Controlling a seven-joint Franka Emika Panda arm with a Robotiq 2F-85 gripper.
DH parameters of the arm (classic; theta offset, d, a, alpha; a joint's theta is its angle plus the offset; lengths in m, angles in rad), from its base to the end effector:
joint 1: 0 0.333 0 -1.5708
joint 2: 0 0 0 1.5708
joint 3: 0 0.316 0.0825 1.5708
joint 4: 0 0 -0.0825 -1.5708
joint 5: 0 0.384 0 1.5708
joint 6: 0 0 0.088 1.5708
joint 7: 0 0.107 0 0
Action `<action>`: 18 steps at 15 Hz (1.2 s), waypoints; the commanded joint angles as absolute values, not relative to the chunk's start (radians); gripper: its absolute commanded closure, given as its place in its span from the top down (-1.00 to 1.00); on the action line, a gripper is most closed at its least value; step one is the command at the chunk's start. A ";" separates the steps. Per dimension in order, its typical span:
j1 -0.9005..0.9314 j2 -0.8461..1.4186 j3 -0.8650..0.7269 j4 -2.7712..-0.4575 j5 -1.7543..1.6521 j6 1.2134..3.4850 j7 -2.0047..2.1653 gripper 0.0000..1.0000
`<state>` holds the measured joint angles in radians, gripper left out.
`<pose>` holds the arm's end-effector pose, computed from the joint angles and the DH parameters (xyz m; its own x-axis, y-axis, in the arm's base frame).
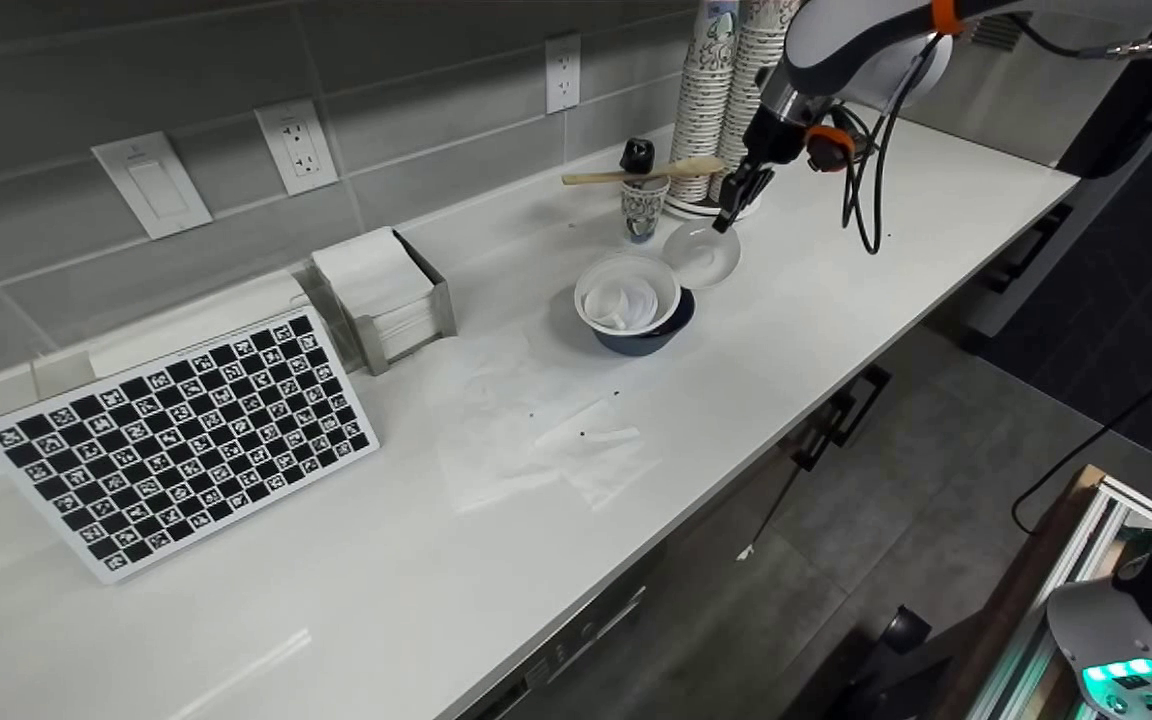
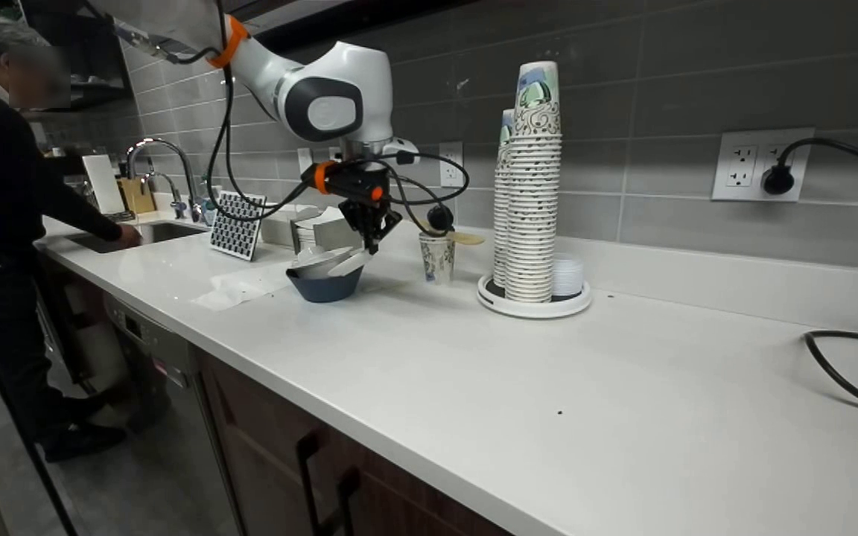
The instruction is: Put the white plate in the blue bowl.
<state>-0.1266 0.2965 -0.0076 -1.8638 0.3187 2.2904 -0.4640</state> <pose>0.6333 -0.0781 0.3724 0.9718 0.1121 0.2074 0.1515 -0.9710 -0.1851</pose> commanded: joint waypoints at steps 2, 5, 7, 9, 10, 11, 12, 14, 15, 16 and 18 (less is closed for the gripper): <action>-0.099 0.248 0.004 -1.922 0.234 2.354 -0.417 -0.95; -0.067 0.238 0.004 -1.940 0.163 2.411 -0.373 -0.95; -0.042 0.233 0.002 -1.951 0.098 2.449 -0.330 -0.96; -0.016 0.231 -0.003 -1.965 0.022 2.486 -0.277 -0.96; -0.003 0.229 -0.007 -1.969 -0.019 2.497 -0.248 -0.95; 0.008 0.227 -0.009 -1.972 -0.056 2.508 -0.219 -0.96; 0.018 0.226 -0.011 -1.977 -0.093 2.517 -0.189 -0.96; 0.040 0.226 -0.019 -1.983 -0.175 2.530 -0.126 -0.96; 0.052 0.227 -0.024 -1.987 -0.218 2.535 -0.091 -0.96; 0.062 0.227 -0.029 -1.994 -0.261 2.549 -0.059 -0.96; 0.082 0.227 -0.035 -2.005 -0.336 2.565 0.004 -0.96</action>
